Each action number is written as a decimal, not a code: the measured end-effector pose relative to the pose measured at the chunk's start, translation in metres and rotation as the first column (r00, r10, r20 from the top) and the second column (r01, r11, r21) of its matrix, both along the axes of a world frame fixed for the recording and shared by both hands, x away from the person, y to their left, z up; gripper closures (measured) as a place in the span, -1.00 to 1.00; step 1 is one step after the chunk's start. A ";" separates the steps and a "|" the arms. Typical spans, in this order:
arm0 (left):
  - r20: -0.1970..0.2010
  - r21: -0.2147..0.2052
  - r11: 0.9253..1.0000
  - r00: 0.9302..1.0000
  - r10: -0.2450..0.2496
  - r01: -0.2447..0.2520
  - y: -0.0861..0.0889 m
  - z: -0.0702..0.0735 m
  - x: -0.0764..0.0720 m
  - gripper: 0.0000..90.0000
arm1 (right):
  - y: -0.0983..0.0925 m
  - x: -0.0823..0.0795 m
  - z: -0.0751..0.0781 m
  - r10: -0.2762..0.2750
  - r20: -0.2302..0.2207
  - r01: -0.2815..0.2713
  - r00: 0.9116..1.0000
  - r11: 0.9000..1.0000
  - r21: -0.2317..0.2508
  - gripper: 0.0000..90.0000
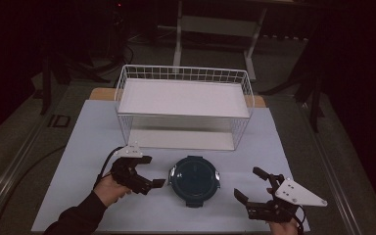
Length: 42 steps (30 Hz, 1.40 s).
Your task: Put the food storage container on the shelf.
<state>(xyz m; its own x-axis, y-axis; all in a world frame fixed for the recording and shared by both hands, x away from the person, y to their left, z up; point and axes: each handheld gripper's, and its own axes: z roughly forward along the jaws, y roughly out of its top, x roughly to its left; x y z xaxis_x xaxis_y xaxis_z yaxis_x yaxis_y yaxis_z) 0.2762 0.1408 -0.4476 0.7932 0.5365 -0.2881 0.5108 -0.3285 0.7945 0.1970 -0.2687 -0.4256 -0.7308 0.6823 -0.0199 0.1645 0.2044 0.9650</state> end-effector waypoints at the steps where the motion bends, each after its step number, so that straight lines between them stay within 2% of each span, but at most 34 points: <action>1: -0.013 -0.013 1.000 1.000 0.000 -0.001 -0.001 0.001 0.001 -0.97 | 0.001 0.000 0.002 -0.004 0.011 0.005 1.000 1.000 -0.009 -0.76; 3: -0.025 -0.033 0.999 1.000 0.017 -0.018 -0.002 0.003 0.003 -0.97 | 0.002 -0.001 0.005 -0.007 0.038 0.008 0.999 1.000 -0.005 -0.76; 5: -0.054 -0.057 0.998 0.998 0.014 -0.017 -0.004 0.004 0.005 -0.97 | 0.002 -0.001 0.008 -0.025 0.060 0.025 0.998 1.000 -0.001 -0.69; 8: -0.085 -0.078 0.997 0.996 0.008 -0.015 -0.008 0.004 0.006 -0.97 | 0.002 0.002 0.011 -0.018 0.070 0.017 0.997 1.000 0.013 -0.69; 9: -0.086 -0.074 0.997 0.996 0.013 -0.019 -0.010 0.003 0.007 -0.97 | 0.001 0.003 0.011 -0.017 0.060 0.015 0.998 1.000 0.025 -0.69; 12: -0.116 -0.073 0.997 0.993 0.024 -0.033 -0.013 -0.002 0.013 -0.97 | -0.001 0.009 0.011 0.018 -0.047 -0.015 0.999 0.998 0.062 -0.66; 14: -0.143 -0.069 0.996 0.989 0.041 -0.051 -0.015 -0.006 0.016 -0.97 | 0.002 0.010 0.010 -0.004 -0.054 0.007 0.999 0.999 0.047 -0.66; 18: -0.221 -0.077 0.994 0.973 0.064 -0.083 -0.018 -0.018 0.025 -0.97 | 0.008 0.012 0.007 0.003 -0.051 -0.001 0.999 0.999 0.033 -0.72; 19: -0.221 -0.077 0.994 0.973 0.064 -0.083 -0.018 -0.018 0.025 -0.97 | 0.008 0.012 0.007 0.003 -0.051 -0.001 0.999 0.999 0.033 -0.72; 20: -0.261 -0.082 0.991 0.962 0.081 -0.106 -0.019 -0.024 0.028 -0.97 | 0.010 0.011 0.007 0.002 -0.049 0.000 0.999 1.000 0.027 -0.74; 22: -0.297 -0.084 0.990 0.951 0.085 -0.115 -0.019 -0.030 0.030 -0.97 | 0.016 0.010 0.004 -0.013 -0.040 0.013 0.999 1.000 0.004 -0.77; 24: -0.345 -0.078 0.989 0.934 0.093 -0.127 -0.020 -0.036 0.032 -0.97 | 0.017 0.009 0.003 0.000 -0.031 0.000 1.000 1.000 0.011 -0.77; 25: -0.369 -0.068 0.990 0.925 0.090 -0.124 -0.021 -0.038 0.033 -0.97 | 0.020 0.007 0.001 0.001 -0.026 -0.001 1.000 1.000 -0.004 -0.77; 26: -0.401 -0.063 0.990 0.912 0.090 -0.126 -0.021 -0.041 0.034 -0.97 | 0.020 0.007 0.001 0.001 -0.026 -0.001 1.000 1.000 -0.004 -0.77; 27: -0.425 -0.082 0.989 0.902 0.078 -0.124 -0.021 -0.043 0.035 -0.94 | 0.021 0.007 0.000 0.011 -0.027 -0.011 1.000 1.000 -0.007 -0.77; 29: -0.445 -0.060 0.990 0.891 0.085 -0.124 -0.022 -0.045 0.037 -0.89 | 0.024 0.007 -0.001 0.018 -0.038 -0.018 0.999 1.000 -0.022 -0.77; 31: -0.497 -0.064 0.990 0.865 0.076 -0.124 -0.023 -0.048 0.039 -0.85 | 0.025 0.008 -0.003 0.025 -0.051 -0.026 0.998 0.999 -0.026 -0.77; 34: -0.532 -0.055 0.989 0.842 0.086 -0.135 -0.025 -0.051 0.039 -0.63 | 0.028 0.007 -0.005 0.030 -0.062 -0.032 0.998 0.999 -0.033 -0.77; 36: -0.550 -0.050 0.989 0.830 0.090 -0.141 -0.026 -0.053 0.039 -0.39 | 0.029 0.007 -0.007 0.035 -0.069 -0.038 0.997 0.998 -0.040 -0.76; 37: -0.562 -0.044 0.988 0.822 0.096 -0.145 -0.026 -0.055 0.040 -0.39 | 0.029 0.007 -0.007 0.035 -0.069 -0.038 0.997 0.998 -0.040 -0.76; 40: -0.591 -0.057 0.985 0.801 0.096 -0.160 -0.025 -0.059 0.042 -0.21 | 0.029 0.007 -0.007 0.037 -0.074 -0.040 0.997 0.999 -0.037 -0.76; 41: -0.597 -0.064 0.984 0.796 0.094 -0.165 -0.025 -0.060 0.042 -0.12 | 0.029 0.007 -0.007 0.034 -0.073 -0.037 0.997 0.999 -0.038 -0.73; 42: -0.605 -0.067 0.983 0.790 0.096 -0.171 -0.025 -0.061 0.042 -0.12 | 0.029 0.007 -0.007 0.034 -0.073 -0.037 0.997 0.999 -0.038 -0.73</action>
